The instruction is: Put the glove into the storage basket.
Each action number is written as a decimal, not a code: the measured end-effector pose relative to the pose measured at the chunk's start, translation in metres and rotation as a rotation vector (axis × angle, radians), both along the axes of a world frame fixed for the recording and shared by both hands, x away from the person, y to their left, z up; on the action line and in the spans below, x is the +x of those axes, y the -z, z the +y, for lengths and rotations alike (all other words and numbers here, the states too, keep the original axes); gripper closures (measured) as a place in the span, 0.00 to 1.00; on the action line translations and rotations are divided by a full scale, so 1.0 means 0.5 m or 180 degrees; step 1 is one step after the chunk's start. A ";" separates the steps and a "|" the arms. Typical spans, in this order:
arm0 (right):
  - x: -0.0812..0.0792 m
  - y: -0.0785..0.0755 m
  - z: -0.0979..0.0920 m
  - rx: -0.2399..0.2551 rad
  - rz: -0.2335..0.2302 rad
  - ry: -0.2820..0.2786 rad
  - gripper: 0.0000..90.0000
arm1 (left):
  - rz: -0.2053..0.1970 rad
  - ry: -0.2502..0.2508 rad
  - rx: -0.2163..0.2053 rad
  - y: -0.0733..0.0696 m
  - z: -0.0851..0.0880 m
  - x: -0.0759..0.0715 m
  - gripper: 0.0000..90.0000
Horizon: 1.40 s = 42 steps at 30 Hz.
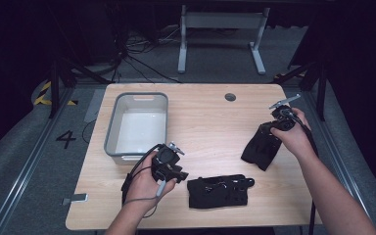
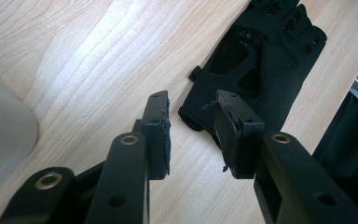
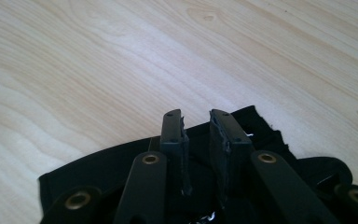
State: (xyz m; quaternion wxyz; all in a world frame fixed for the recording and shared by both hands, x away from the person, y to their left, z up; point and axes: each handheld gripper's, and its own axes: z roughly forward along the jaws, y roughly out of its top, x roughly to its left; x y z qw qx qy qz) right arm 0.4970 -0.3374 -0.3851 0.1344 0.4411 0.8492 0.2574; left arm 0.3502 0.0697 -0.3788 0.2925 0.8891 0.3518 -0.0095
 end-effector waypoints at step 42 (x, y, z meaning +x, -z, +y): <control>0.080 0.095 -0.016 -0.0099 0.0108 0.0245 0.93 | 0.0133 0.0103 0.0000 0.027 -0.010 0.013 0.70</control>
